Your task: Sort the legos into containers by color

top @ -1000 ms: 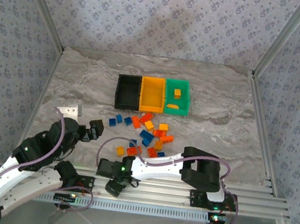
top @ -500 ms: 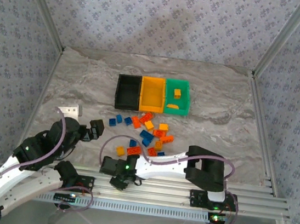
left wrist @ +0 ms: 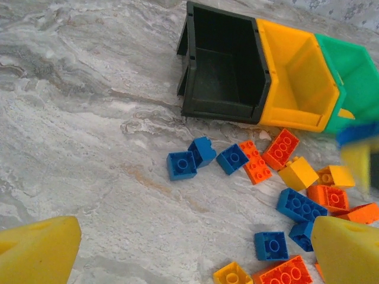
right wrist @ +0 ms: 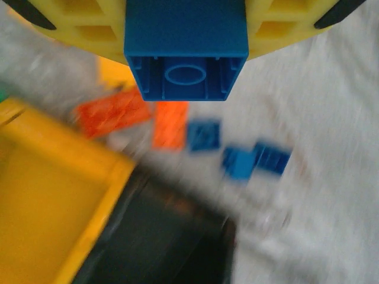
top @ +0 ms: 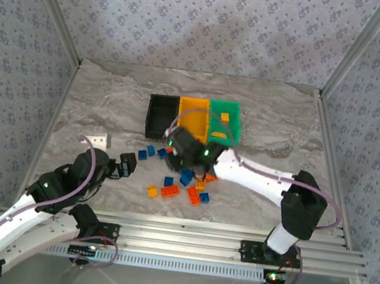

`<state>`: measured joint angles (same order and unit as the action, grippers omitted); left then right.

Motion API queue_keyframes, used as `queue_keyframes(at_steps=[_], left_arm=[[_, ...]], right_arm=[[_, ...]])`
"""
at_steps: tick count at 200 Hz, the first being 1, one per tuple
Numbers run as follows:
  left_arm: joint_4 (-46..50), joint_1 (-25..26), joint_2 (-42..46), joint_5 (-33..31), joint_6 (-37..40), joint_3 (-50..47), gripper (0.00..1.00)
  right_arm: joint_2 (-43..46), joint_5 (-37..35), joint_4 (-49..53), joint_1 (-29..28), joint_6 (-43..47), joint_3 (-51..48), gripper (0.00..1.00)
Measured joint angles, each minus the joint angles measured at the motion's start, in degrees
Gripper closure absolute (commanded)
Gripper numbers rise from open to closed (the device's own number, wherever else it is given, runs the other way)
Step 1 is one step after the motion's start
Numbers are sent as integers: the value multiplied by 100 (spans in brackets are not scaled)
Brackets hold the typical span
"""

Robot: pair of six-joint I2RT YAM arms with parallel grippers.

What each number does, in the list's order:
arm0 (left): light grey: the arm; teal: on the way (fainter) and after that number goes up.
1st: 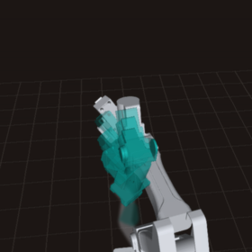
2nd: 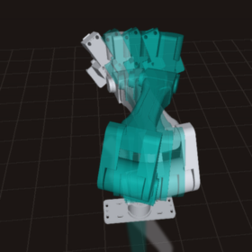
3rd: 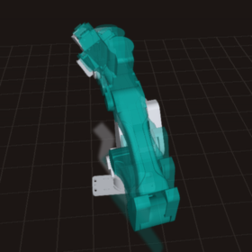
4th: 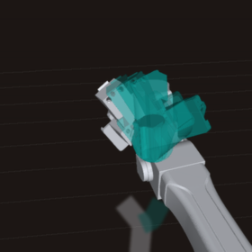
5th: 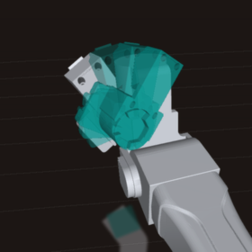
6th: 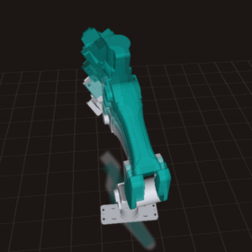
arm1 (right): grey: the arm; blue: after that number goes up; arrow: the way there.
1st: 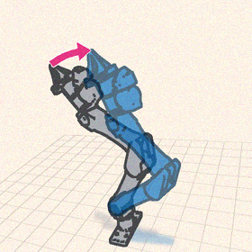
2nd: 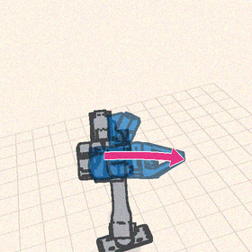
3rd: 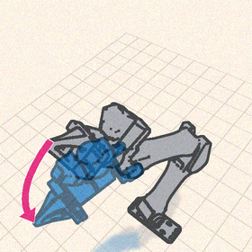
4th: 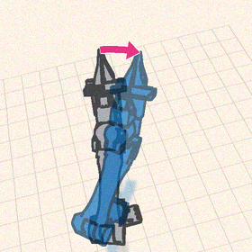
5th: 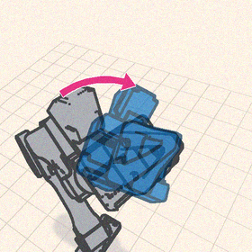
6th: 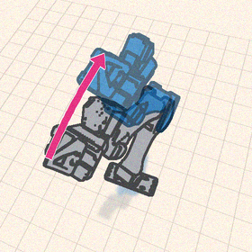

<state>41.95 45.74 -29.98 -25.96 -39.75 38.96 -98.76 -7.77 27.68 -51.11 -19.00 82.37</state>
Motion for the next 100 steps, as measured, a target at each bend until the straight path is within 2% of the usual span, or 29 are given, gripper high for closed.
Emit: queue_keyframes(at_steps=[30, 73, 84, 100], left_arm=[[-236, 0, -31, 94, -44, -286, 0], [-518, -79, -269, 221, -66, -413, 0], [-610, -131, -380, 289, -63, -433, 0], [-734, -269, -662, 433, -52, -435, 0]], right_arm=[[-953, -85, 15, 688, -125, 1189, 67], [-2236, -125, 407, 1270, -640, 2404, 61], [-2406, -103, 494, 1366, -769, 2535, 55], [-2562, -20, 540, 1462, -981, 2645, 38]])
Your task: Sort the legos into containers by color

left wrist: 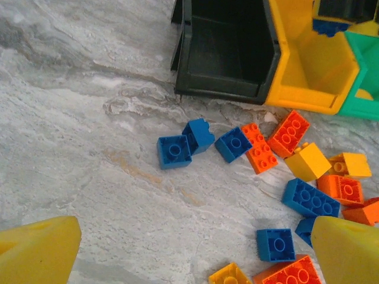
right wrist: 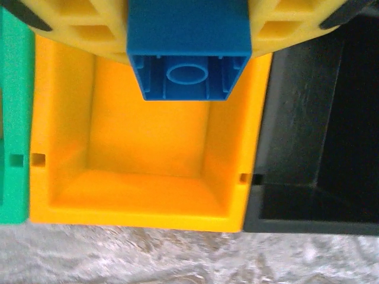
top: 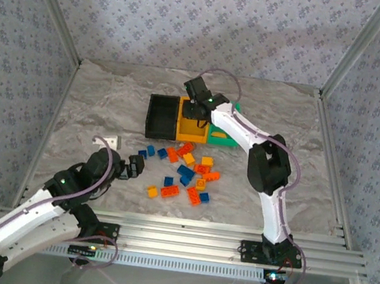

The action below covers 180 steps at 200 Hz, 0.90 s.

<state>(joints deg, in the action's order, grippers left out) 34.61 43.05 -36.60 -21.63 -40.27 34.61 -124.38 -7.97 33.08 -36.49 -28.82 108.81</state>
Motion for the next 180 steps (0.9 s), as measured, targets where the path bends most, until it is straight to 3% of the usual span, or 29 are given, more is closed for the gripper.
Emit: queue_keyframes(at_steps=[17, 63, 97, 130, 180], left_arm=[[-138, -146, -306, 146, 39, 2, 1], [-422, -505, -992, 584, 195, 35, 0], [-487, -664, -1016, 772, 232, 59, 0], [-485, -669, -881, 855, 229, 59, 1], [-487, -706, -719, 903, 223, 57, 0]], right_arm=[[-24, 94, 0, 35, -63, 17, 31], [413, 273, -313, 17, -101, -323, 28], [2083, 411, -629, -146, -98, -2177, 27], [3672, 369, -691, -748, -105, -4135, 28], [4385, 323, -280, -1606, -527, -6087, 32]])
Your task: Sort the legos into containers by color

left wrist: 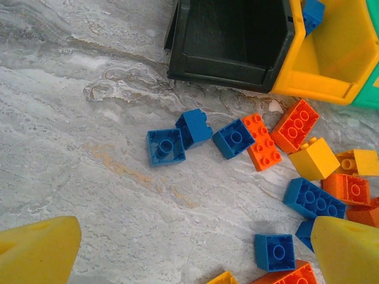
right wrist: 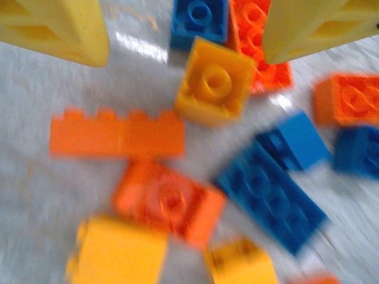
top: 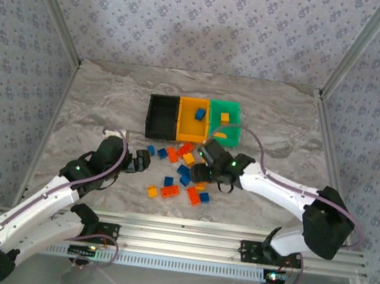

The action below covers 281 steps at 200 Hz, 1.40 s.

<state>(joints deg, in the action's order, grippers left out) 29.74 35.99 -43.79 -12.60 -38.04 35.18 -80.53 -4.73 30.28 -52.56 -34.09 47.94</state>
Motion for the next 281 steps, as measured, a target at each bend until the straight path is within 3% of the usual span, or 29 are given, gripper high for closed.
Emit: queue_keyframes(at_steps=[67, 148, 183, 216, 248, 281], left_arm=[[-7, 0, -2, 68, -17, -118, 0], [-11, -42, 37, 66, -17, -190, 0], [-31, -74, 35, 66, -17, -203, 1], [-68, -74, 35, 85, -20, -203, 0], [-92, -74, 35, 87, -17, -203, 0], [-111, -76, 37, 85, -20, -280, 1]], right_arm=[[-31, -42, -267, -170, -479, -424, 52], [-162, -120, -68, -144, -678, -621, 57], [308, -297, 546, 101, -767, -883, 50], [848, -426, 575, 120, -769, -831, 28], [898, -186, 566, -101, -761, -789, 25], [761, 120, 844, -739, -970, -789, 25]])
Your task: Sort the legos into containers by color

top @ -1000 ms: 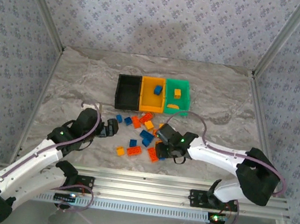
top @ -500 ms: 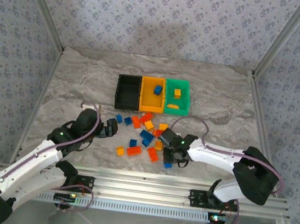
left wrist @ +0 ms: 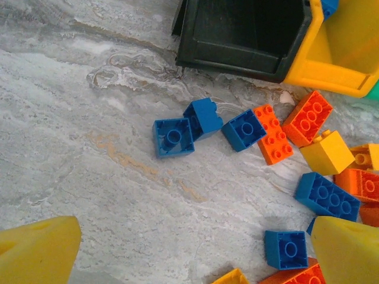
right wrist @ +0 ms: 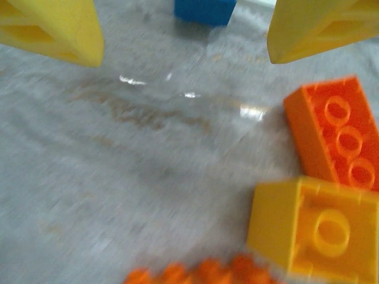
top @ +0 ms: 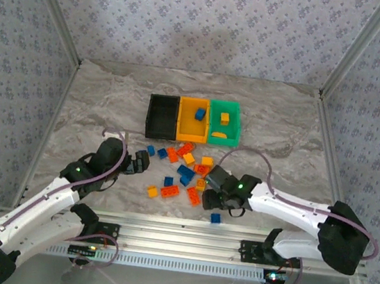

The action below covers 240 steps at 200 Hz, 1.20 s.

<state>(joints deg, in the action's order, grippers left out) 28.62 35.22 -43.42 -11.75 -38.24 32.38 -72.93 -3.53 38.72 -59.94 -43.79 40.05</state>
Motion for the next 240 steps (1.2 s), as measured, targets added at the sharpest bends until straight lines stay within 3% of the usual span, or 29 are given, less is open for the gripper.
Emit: queue_keyframes(at_steps=[25, 88, 135, 188, 240], left_arm=[[-15, 0, -2, 0, -42, -79, 0], [-28, -37, 0, 0, -83, -105, 0], [-28, -37, 0, -2, -85, -105, 0], [-35, -37, 0, -26, -87, -105, 0], [-9, -87, -2, -90, -177, -105, 1]], right_arm=[[-195, 146, 96, -341, -210, -17, 31], [-487, 101, 52, -433, -437, -264, 63], [-304, 92, 179, -365, -417, -184, 68], [-70, -11, 291, 846, 433, 1270, 68], [-1969, -55, -662, 1812, 1294, 3624, 67]])
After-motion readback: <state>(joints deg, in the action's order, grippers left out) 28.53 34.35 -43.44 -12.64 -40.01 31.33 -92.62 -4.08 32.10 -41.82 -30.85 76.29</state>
